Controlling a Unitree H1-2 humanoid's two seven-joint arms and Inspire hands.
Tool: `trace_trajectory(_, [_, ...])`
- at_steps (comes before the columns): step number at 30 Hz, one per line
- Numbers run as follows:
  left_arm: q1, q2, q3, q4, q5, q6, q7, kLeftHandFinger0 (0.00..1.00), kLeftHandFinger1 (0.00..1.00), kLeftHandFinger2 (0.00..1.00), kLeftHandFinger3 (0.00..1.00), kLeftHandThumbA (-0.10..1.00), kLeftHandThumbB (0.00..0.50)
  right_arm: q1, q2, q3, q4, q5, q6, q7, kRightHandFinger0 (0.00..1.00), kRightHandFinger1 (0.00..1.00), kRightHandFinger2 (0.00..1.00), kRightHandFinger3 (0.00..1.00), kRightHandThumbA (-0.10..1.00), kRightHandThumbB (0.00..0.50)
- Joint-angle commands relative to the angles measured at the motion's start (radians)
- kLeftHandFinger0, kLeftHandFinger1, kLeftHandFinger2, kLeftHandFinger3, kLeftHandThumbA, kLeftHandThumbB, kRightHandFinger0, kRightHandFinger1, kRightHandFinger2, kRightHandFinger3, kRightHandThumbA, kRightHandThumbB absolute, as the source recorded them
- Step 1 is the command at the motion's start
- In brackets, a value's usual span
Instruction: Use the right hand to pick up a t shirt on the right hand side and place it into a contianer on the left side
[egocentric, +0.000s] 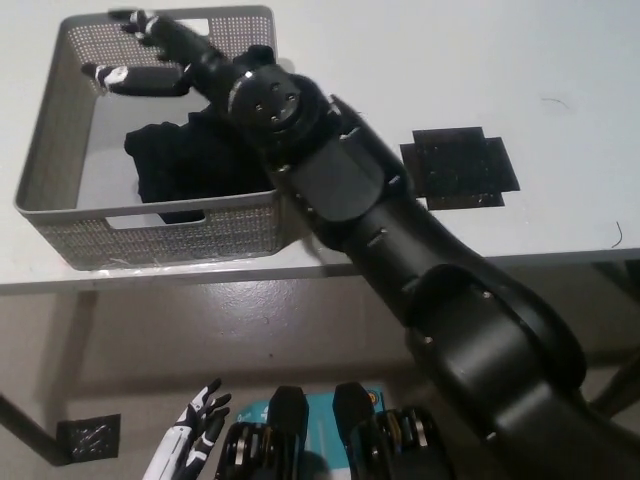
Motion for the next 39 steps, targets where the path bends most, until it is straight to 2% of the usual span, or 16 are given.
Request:
trace_trajectory(1, [0.016,0.005,0.005,-0.020,0.007,-0.016,0.008,1.00,0.89,0.94,1.00,0.97,0.310,0.066,-0.140,0.099,-0.334,-0.188,-0.066,-0.045,1.00,1.00,1.00,1.00,1.00,0.434])
trace_trajectory(2, [0.020,0.005,0.004,-0.031,0.011,-0.003,0.008,1.00,0.90,0.94,1.00,0.98,0.315,0.096,-0.176,0.118,-0.417,-0.231,-0.076,-0.056,1.00,1.00,1.00,1.00,1.00,0.435])
trace_trajectory(5, [0.027,0.004,0.005,-0.031,0.019,-0.011,0.016,1.00,0.90,0.94,1.00,0.98,0.302,0.140,-0.211,0.133,-0.523,-0.268,-0.080,-0.062,1.00,1.00,1.00,1.00,1.00,0.423])
trace_trajectory(6, [0.026,0.003,0.004,-0.030,0.017,-0.017,0.015,1.00,0.91,0.93,1.00,0.97,0.295,0.242,-0.278,0.135,-0.724,-0.330,-0.110,-0.071,1.00,1.00,1.00,1.00,1.00,0.401])
trace_trajectory(7, [0.026,0.007,0.007,-0.036,0.014,-0.011,0.014,1.00,0.91,0.93,1.00,0.97,0.291,0.306,-0.308,0.125,-0.848,-0.354,-0.119,-0.067,1.00,1.00,1.00,1.00,1.00,0.358])
trace_trajectory(9, [0.024,0.011,0.014,-0.040,0.013,-0.015,0.017,1.00,0.89,0.91,1.00,0.97,0.300,0.396,-0.354,0.114,-1.017,-0.409,-0.155,-0.074,1.00,1.00,1.00,1.00,1.00,0.315])
trace_trajectory(11, [0.022,0.013,0.022,-0.025,0.008,-0.029,0.025,0.97,0.88,0.90,1.00,0.97,0.302,0.483,-0.382,0.092,-1.154,-0.442,-0.186,-0.080,1.00,1.00,1.00,1.00,1.00,0.314])
trace_trajectory(13, [0.027,0.015,0.028,-0.021,0.006,-0.039,0.030,0.99,0.88,0.89,1.00,0.97,0.295,0.587,-0.397,0.071,-1.269,-0.453,-0.215,-0.084,1.00,1.00,1.00,1.00,1.00,0.282])
trace_trajectory(15, [0.032,0.017,0.034,-0.018,0.005,-0.045,0.036,1.00,0.88,0.89,1.00,0.97,0.294,0.648,-0.401,0.062,-1.311,-0.453,-0.247,-0.099,1.00,1.00,1.00,1.00,1.00,0.275])
trace_trajectory(19, [0.048,0.026,0.044,-0.035,-0.010,-0.035,0.029,1.00,0.92,0.94,1.00,0.97,0.275,0.922,-0.413,0.014,-1.437,-0.438,-0.307,-0.152,1.00,1.00,1.00,1.00,1.00,0.243])
trace_trajectory(20, [0.051,0.025,0.045,-0.042,-0.009,-0.029,0.031,1.00,0.92,0.94,1.00,0.98,0.283,1.039,-0.428,-0.010,-1.459,-0.436,-0.349,-0.186,1.00,1.00,1.00,1.00,1.00,0.208])
trace_trajectory(24, [0.043,0.028,0.048,-0.029,-0.013,-0.050,0.031,1.00,0.93,0.94,1.00,0.99,0.273,1.203,-0.456,-0.035,-1.438,-0.475,-0.425,-0.264,1.00,1.00,1.00,1.00,1.00,0.185])
trace_trajectory(30, [0.027,0.024,0.057,-0.019,-0.031,-0.056,0.022,1.00,0.96,0.97,1.00,0.99,0.272,1.400,-0.501,-0.081,-1.312,-0.453,-0.528,-0.347,1.00,1.00,1.00,1.00,1.00,0.189])
trace_trajectory(32, [0.023,0.022,0.060,-0.013,-0.017,-0.063,0.030,1.00,0.97,0.95,1.00,1.00,0.257,1.422,-0.508,-0.095,-1.286,-0.458,-0.542,-0.368,1.00,1.00,1.00,1.00,1.00,0.205])
trace_trajectory(34, [0.023,0.022,0.063,-0.011,-0.007,-0.065,0.034,1.00,1.00,0.94,1.00,1.00,0.253,1.445,-0.517,-0.109,-1.273,-0.461,-0.545,-0.378,1.00,1.00,1.00,1.00,1.00,0.193])
trace_trajectory(39, [0.022,0.017,0.068,-0.014,-0.018,-0.051,0.025,1.00,0.98,0.96,1.00,1.00,0.255,1.485,-0.533,-0.136,-1.227,-0.466,-0.588,-0.411,1.00,1.00,1.00,1.00,1.00,0.195])
